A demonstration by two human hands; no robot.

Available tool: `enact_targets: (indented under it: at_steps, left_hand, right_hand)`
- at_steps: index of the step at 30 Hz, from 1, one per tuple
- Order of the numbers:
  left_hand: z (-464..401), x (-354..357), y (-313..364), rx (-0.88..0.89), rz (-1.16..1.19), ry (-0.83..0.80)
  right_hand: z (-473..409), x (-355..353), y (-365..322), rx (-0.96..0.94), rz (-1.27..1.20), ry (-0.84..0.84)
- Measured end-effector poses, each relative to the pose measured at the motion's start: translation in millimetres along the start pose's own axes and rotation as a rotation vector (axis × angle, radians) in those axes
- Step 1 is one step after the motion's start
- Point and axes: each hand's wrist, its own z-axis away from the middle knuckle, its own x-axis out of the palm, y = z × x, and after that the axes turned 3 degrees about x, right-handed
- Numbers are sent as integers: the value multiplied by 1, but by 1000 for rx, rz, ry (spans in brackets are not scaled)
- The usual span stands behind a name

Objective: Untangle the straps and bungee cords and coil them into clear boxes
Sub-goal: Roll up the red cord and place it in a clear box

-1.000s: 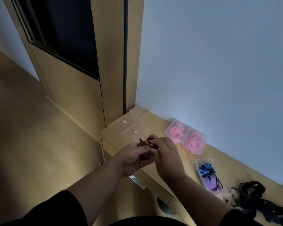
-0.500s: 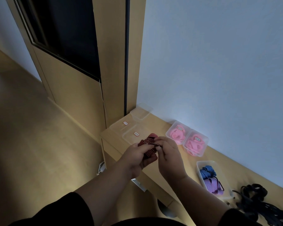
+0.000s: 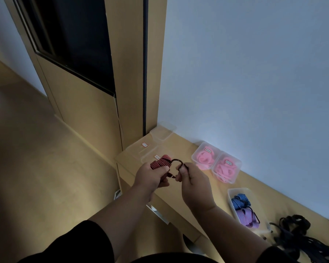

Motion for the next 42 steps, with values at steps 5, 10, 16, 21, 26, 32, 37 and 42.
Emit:
enact_targets:
  at_steps: [5,10,16,21,26,32,37,42]
  left_hand:
    - [1,-6,6,172,-209,-84]
    - [14,-4,4,337,-428,-194]
    - [16,-5,11,410,-618,-277]
    - [18,-2,13,450,-687,-281]
    - [17,-3,15,420,-552,-290]
    - [21,-1,5,187,-145,-297]
    - [15,-6,7,112,-110,-376]
    - [14,0,8,71,14,-422]
  right_hand:
    - [-6,-4,-4,45,13,47]
    - [-11,-7,2,84,124,-10]
    - [-10,-6,12,-27,334,-109]
    - [-9,-5,11,-35,553,-281]
    - [-10,-4,2,32,642,-333]
    - [-6,-2,-3,23,735,-409]
    - [-5,-3,9,54,608,-409]
    - [0,-19,23,3,332,-262]
